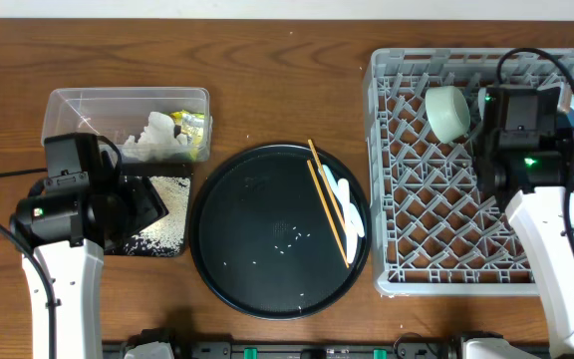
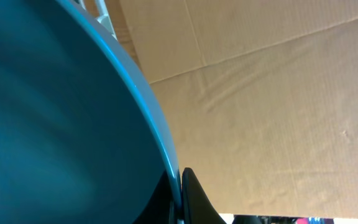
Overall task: Sort waste into correct bins and load items into the dishwasher rack
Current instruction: 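Lower the teal bowl into the rack's middle and open right gripper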
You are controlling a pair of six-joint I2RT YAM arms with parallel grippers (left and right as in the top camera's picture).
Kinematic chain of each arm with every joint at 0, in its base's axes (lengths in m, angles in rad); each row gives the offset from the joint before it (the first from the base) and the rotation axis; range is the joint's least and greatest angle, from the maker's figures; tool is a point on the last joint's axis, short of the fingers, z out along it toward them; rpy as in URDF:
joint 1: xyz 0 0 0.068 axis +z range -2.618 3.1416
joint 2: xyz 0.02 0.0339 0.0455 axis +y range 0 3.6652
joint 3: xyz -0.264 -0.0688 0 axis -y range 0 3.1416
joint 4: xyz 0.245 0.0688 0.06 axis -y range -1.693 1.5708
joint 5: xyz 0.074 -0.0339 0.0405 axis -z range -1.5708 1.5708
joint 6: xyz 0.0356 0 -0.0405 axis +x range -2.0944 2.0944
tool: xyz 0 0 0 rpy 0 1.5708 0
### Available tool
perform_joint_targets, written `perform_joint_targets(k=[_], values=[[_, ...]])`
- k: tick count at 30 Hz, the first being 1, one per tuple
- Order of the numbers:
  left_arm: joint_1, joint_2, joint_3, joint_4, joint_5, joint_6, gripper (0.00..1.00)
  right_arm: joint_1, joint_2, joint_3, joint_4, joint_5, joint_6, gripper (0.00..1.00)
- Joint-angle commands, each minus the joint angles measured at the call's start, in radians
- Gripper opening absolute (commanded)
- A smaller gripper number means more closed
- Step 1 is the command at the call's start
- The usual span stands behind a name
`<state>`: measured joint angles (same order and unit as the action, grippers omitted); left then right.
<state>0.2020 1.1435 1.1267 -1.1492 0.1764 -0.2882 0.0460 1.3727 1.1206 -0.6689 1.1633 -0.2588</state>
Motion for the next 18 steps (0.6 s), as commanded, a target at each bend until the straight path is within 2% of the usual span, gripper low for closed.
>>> perform_joint_targets(k=[1, 7, 12, 14, 16, 18], values=[[0.004, 0.0, -0.01, -0.006, -0.001, -0.006, 0.68, 0.03, -0.013, -0.003, -0.031, 0.034, 0.001, 0.01], [0.005, 0.0, -0.01, -0.006, -0.002, -0.005, 0.68, 0.089, -0.013, -0.003, -0.195, 0.022, 0.219, 0.01], [0.005, 0.0, -0.01, -0.006, -0.002, -0.005, 0.68, 0.137, -0.013, -0.003, -0.343, -0.119, 0.465, 0.02], [0.005, 0.0, -0.01, -0.006, -0.002, -0.005, 0.68, 0.15, -0.013, -0.003, -0.357, -0.224, 0.499, 0.07], [0.005, 0.0, -0.01, -0.006, -0.002, -0.005, 0.68, 0.151, -0.013, -0.003, -0.353, -0.331, 0.498, 0.18], [0.004, 0.0, -0.01, -0.006, -0.002, -0.005, 0.68, 0.151, -0.013, -0.003, -0.347, -0.425, 0.498, 0.24]])
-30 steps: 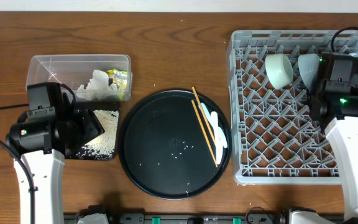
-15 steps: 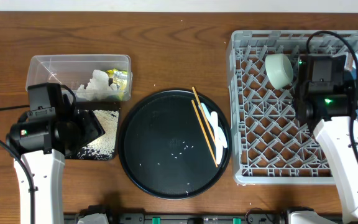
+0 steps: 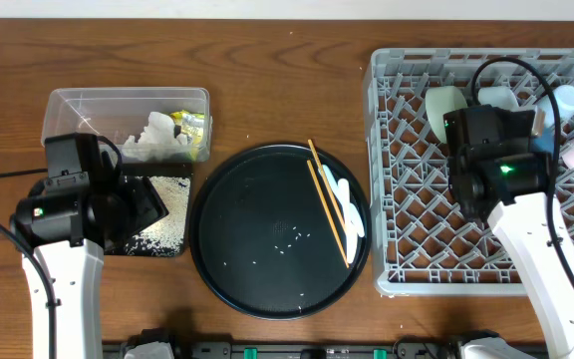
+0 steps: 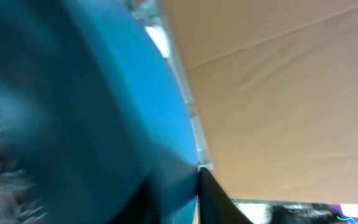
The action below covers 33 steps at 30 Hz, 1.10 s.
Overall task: Sort waste into correct bins and load items into the dishwasher rack
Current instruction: 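Lower the teal bowl into the rack's middle and open right gripper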
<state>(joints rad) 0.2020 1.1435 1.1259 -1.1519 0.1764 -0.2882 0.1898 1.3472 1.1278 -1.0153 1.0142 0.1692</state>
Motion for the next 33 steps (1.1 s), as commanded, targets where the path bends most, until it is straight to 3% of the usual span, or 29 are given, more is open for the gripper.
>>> perform_joint_targets(k=[1, 4, 11, 23, 33], values=[[0.005, 0.0, -0.01, -0.003, -0.002, -0.005, 0.68, 0.008, 0.013, -0.01, 0.005, -0.324, 0.07, 0.28], [0.004, 0.0, -0.01, -0.003, -0.002, -0.005, 0.68, 0.008, 0.013, -0.01, 0.005, -0.453, 0.07, 0.45], [0.005, 0.001, -0.01, -0.004, -0.002, -0.005, 0.68, 0.008, 0.013, -0.01, 0.002, -0.656, 0.069, 0.99], [0.005, 0.001, -0.01, -0.014, -0.002, -0.005, 0.68, -0.004, -0.019, -0.01, 0.013, -0.674, 0.07, 0.99], [0.005, 0.001, -0.01, -0.015, -0.002, -0.005, 0.68, -0.154, -0.027, -0.01, 0.044, -0.622, 0.069, 0.99]])
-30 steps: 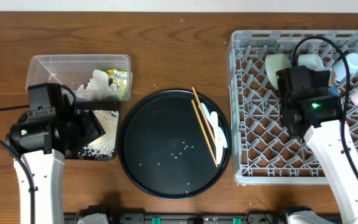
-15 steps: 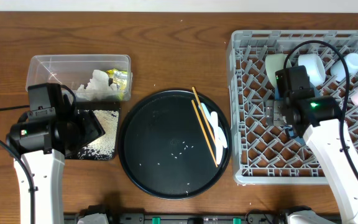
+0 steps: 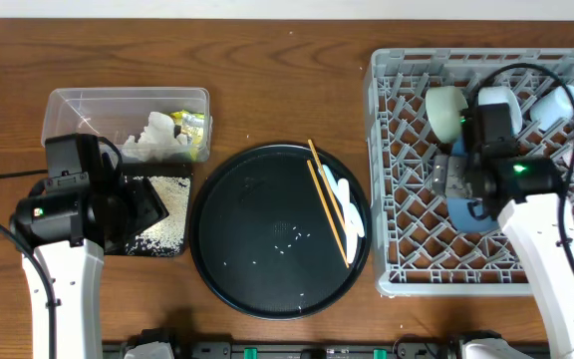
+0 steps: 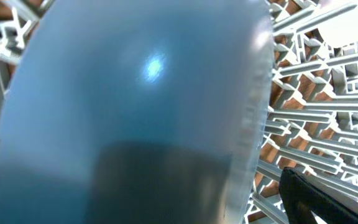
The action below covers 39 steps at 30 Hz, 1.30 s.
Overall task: Sort waste into correct bins and load items into the dishwasher rack
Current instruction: 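Lower the teal bowl into the rack's middle and open right gripper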
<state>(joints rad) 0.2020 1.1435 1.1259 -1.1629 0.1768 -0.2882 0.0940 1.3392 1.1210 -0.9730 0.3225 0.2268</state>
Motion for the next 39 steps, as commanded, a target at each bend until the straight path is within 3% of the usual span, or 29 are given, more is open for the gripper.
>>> perform_joint_targets(k=[1, 6, 15, 29, 39], values=[[0.005, 0.001, -0.01, -0.004, -0.003, -0.005, 0.68, -0.073, -0.019, -0.003, 0.005, 0.07, 0.012, 0.99], [0.005, 0.001, -0.01, -0.004, -0.003, -0.005, 0.68, -0.127, -0.02, -0.003, 0.019, 0.046, 0.01, 0.99], [0.004, 0.001, -0.01, -0.004, -0.003, -0.005, 0.68, -0.093, -0.037, 0.003, 0.014, -0.081, -0.027, 0.99], [0.005, 0.002, -0.01, -0.006, -0.006, -0.005, 0.68, -0.074, -0.243, 0.097, 0.035, -0.25, -0.094, 0.99], [0.005, 0.016, -0.01, -0.004, -0.006, -0.004, 0.69, -0.063, -0.224, 0.095, 0.011, -0.481, -0.132, 0.98]])
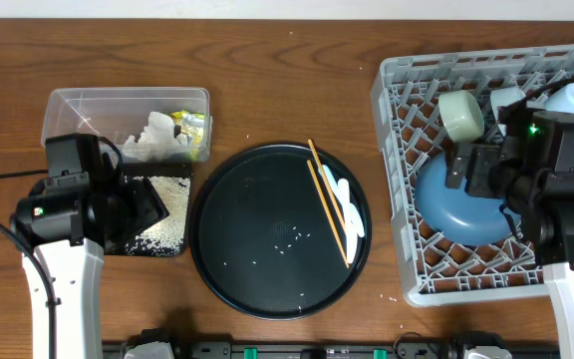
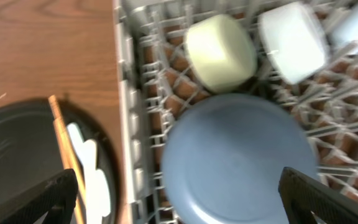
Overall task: Sort waste into correct bins and load items into the dishwasher rack
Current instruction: 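Lower the teal bowl into the rack's middle and open right gripper, then move right gripper to the round tray and grasp a chopstick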
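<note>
A blue plate (image 1: 461, 207) lies bottom-up in the grey dishwasher rack (image 1: 392, 150), in its left middle part. My right gripper (image 2: 185, 208) hovers above the blue plate (image 2: 235, 155), open wide, with nothing between its fingertips (image 2: 42, 199). Behind the plate stand a pale green cup (image 2: 221, 45) and a white cup (image 2: 292, 40). Two chopsticks (image 1: 327, 209) and a white spoon (image 1: 347, 207) lie on the right side of the black round tray (image 1: 267, 239). My left gripper (image 1: 136, 204) rests over the black bin (image 1: 167, 224) holding rice; its jaws do not show.
A clear bin (image 1: 128, 125) with wrappers and white scraps stands at the back left, behind the black bin. A pale bottle and a pink item sit at the rack's right side. Rice grains dot the tray.
My right gripper was low in the rack with the blue plate filling its view. Now it is open and higher, and the plate lies free in the rack. The rack sits slightly shifted.
My right gripper held the blue plate on edge over the back of the rack, by the green cup. Then it was further left, then down in the rack's middle with the plate. Now the plate lies bottom-up there. The left arm has stayed still.
</note>
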You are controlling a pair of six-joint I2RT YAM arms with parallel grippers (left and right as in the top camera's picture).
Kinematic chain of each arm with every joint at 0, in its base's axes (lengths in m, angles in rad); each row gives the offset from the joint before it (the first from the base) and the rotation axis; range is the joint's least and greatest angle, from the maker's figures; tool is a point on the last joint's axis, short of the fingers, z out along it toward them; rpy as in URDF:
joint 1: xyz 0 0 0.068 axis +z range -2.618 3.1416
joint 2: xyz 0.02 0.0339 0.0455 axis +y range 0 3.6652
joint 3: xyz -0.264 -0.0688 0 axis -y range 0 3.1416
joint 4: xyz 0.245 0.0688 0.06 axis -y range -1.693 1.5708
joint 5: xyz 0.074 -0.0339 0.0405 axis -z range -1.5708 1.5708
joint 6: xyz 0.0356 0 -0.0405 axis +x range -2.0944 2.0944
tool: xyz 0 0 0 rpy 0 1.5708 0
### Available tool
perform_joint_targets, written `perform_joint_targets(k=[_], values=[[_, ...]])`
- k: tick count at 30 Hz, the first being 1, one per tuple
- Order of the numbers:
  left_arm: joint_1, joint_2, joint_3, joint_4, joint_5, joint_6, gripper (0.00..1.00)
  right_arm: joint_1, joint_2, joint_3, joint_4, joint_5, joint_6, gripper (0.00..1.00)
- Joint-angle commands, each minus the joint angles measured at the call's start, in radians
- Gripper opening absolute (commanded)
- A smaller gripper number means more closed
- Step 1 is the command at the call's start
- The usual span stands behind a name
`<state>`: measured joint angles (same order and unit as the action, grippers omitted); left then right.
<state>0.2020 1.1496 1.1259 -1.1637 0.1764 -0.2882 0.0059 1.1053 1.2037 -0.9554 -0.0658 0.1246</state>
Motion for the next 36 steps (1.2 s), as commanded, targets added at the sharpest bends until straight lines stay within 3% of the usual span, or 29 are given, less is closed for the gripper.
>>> perform_joint_targets(k=[1, 6, 15, 18, 23, 36], values=[[0.005, 0.01, -0.01, -0.003, -0.006, -0.004, 0.68, 0.032, 0.013, 0.013, -0.011, -0.095, -0.03, 0.98], [0.005, 0.013, -0.01, -0.003, -0.006, -0.004, 0.69, 0.103, 0.034, 0.013, -0.037, -0.143, -0.09, 0.94], [0.005, 0.013, -0.01, -0.003, -0.006, -0.005, 0.68, 0.335, 0.148, 0.013, -0.039, -0.174, -0.167, 0.94], [0.005, 0.013, -0.01, -0.003, -0.006, -0.005, 0.68, 0.417, 0.224, 0.012, -0.007, -0.166, -0.166, 0.86], [0.004, 0.013, -0.01, -0.006, -0.006, -0.005, 0.69, 0.518, 0.37, 0.012, 0.055, -0.023, -0.038, 0.79], [0.004, 0.013, -0.01, -0.011, -0.006, -0.005, 0.69, 0.632, 0.665, 0.012, 0.214, 0.076, 0.141, 0.64]])
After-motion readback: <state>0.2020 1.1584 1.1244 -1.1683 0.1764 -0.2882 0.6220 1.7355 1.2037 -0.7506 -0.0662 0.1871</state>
